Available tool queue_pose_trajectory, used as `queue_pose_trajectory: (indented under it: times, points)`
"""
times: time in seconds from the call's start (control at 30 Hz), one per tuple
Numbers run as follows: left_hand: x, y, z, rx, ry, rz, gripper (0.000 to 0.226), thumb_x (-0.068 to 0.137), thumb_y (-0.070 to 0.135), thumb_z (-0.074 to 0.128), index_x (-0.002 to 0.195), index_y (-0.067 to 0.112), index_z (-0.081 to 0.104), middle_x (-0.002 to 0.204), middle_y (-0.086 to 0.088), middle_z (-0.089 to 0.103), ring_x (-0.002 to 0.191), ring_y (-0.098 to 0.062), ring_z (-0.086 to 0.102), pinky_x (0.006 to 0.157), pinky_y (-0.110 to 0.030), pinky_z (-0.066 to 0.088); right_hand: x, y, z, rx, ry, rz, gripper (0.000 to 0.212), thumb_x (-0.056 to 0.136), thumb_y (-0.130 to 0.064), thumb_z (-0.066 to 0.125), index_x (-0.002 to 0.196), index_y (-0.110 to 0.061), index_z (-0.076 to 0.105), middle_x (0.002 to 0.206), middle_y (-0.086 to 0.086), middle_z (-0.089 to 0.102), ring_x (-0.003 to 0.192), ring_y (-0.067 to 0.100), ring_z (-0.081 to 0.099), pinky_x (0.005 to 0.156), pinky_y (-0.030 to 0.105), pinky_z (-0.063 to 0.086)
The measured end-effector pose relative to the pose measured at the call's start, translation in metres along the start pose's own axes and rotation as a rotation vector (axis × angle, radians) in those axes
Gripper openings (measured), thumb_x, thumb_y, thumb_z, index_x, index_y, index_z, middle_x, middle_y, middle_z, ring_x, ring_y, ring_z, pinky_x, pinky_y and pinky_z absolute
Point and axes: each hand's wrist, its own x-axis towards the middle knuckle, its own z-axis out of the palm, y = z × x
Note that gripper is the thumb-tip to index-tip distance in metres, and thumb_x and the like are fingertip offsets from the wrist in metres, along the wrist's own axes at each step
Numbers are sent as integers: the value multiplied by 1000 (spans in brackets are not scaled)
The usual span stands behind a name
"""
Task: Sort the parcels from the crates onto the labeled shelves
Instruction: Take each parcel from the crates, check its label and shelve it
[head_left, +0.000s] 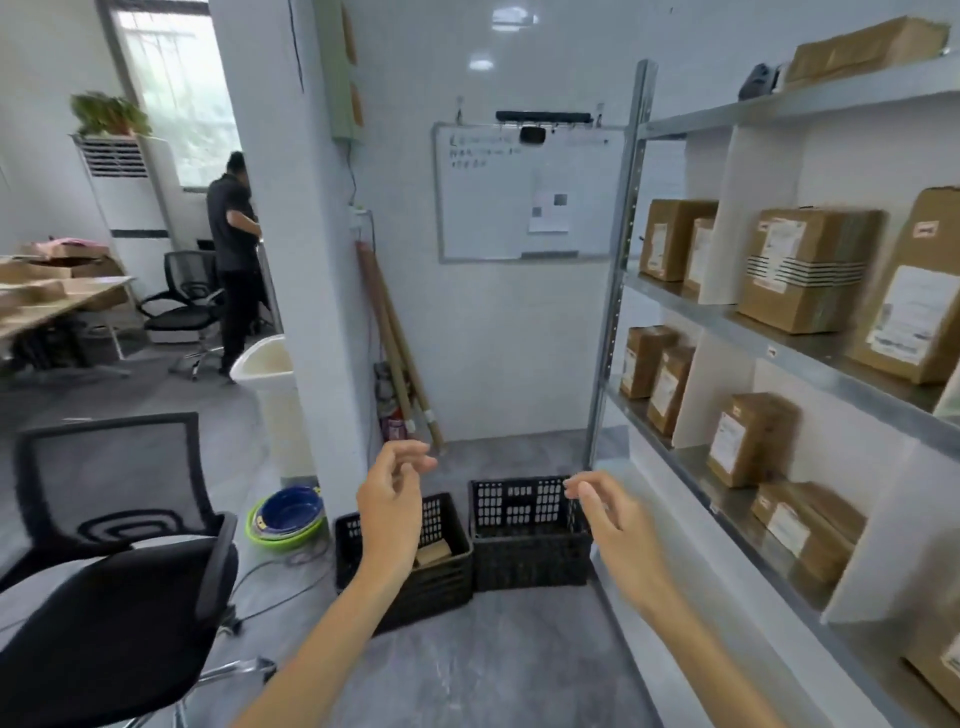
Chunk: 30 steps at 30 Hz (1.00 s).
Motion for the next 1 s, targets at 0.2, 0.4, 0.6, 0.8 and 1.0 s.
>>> queue_pose_trajectory:
  times: [0.2,0.4,0.6,0.8,1.0]
  points:
    - [26,-29,-24,65,67,-53,34,91,-6,41,89,22,60,82,4,68,82,-1,62,84,-24,46,41,10,48,-22,-90,-45,19,96,-28,47,89,-40,60,91,-27,65,93,-11,58,75,11,42]
    - [63,-63,-23,121,81,-114,38,90,-6,42,88,27,60,81,6,68,84,-6,64,93,-41,48,90,26,88,17,-190,-56,19,97,-24,49,89,-37,61,91,-19,67,92,-11,58,74,10,42]
    - [110,-90,-5,160,96,-135,38,90,-6,42,86,26,60,77,9,66,87,-11,64,88,-36,50,155,50,116,72,-263,-63,16,97,-23,49,92,-30,63,94,-17,68,93,-10,59,77,10,44]
    - [160,-116,17,164,100,-174,32,93,-3,41,88,23,60,76,7,63,81,-17,58,61,-31,42,212,74,139,87,-328,-34,16,96,-19,51,92,-25,65,93,-14,68,91,-10,59,74,3,42]
    - [190,-143,22,203,106,-232,29,92,-2,43,89,22,61,79,7,67,91,-17,63,85,-39,49,259,92,158,81,-378,-7,17,96,-17,50,91,-22,65,92,-11,69,92,-5,61,77,8,42]
